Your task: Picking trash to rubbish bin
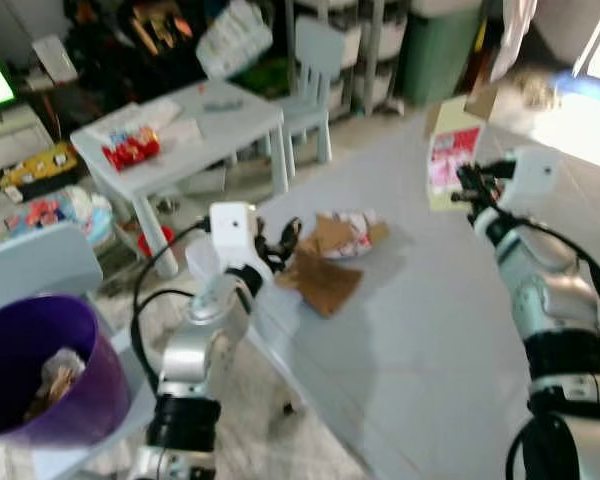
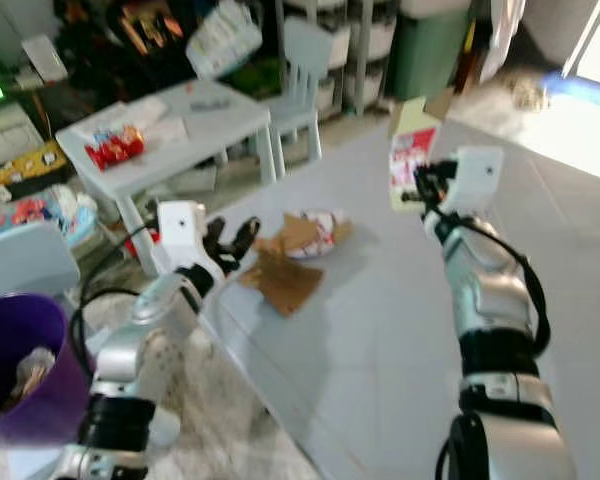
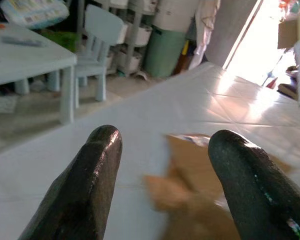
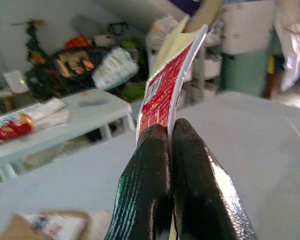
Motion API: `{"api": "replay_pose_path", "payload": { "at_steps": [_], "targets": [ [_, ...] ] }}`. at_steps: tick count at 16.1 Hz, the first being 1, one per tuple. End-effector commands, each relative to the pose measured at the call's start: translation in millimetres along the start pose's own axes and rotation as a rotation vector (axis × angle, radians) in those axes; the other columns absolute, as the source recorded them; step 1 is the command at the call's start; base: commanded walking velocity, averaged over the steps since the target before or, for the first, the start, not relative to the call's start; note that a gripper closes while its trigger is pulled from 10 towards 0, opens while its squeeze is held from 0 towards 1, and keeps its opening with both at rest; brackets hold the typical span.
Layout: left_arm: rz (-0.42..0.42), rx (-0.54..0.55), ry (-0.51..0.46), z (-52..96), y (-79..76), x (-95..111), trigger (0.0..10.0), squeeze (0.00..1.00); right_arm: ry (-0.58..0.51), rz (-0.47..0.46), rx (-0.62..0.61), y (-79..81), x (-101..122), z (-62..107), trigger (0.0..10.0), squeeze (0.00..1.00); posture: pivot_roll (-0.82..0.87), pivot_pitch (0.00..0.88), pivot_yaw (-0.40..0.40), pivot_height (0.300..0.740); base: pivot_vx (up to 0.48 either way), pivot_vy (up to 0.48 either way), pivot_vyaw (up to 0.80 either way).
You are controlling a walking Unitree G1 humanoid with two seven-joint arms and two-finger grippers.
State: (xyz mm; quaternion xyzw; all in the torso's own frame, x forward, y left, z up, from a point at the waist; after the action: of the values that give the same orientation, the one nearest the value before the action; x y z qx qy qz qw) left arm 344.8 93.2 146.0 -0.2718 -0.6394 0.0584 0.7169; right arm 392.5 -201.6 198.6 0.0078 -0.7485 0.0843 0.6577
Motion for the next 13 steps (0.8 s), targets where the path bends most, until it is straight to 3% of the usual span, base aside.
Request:
{"api": "replay_pose_path", "payload": {
  "at_steps": [1, 7, 9, 13],
  "targets": [
    [-0.001, 0.023, 0.008, 1.9, 5.0, -2, 10.0, 0.00, 0.002, 0.007, 0.006, 2.3, 0, -0.1, 0.0, 0.00, 0.04, 0.065, 0.031, 0.740, 0.000, 0.000, 0.00],
    [0.016, -0.035, 0.040, -0.1, -9.4, -4, 10.0, 0.00, -0.004, 0.015, 0.005, 1.7, 2, -0.5, 0.0, 0.00, 0.03, 0.066, 0.029, 0.740, 0.000, 0.000, 0.00],
    [0.077, -0.051, 0.098, -0.3, -17.5, -8, 10.0, 0.00, -0.004, 0.016, 0.004, 1.5, 3, -0.7, 0.0, 0.00, 0.03, 0.066, 0.028, 0.740, 0.000, 0.000, 0.00],
    [0.051, -0.055, 0.132, -1.9, -22.0, -13, 10.0, 0.00, -0.005, 0.021, 0.008, 2.5, 4, -1.6, 0.0, 0.00, 0.03, 0.067, 0.028, 0.740, 0.000, 0.000, 0.00]
  ]
}}
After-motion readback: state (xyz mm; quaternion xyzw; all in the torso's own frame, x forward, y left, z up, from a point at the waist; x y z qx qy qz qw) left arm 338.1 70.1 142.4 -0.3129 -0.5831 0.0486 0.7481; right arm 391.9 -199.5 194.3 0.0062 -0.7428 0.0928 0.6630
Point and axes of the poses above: a point about 5 cm out from each wrist's last joint towards the gripper, its own z axis pointing back from the gripper into the wrist, its own x axis along the axis of the wrist's last joint, y = z × x, the point moved 2 cm from there along -z, pointing out of the wrist towards the gripper, and after that the axes turned 12 degrees about z, right-handed, at the moved point
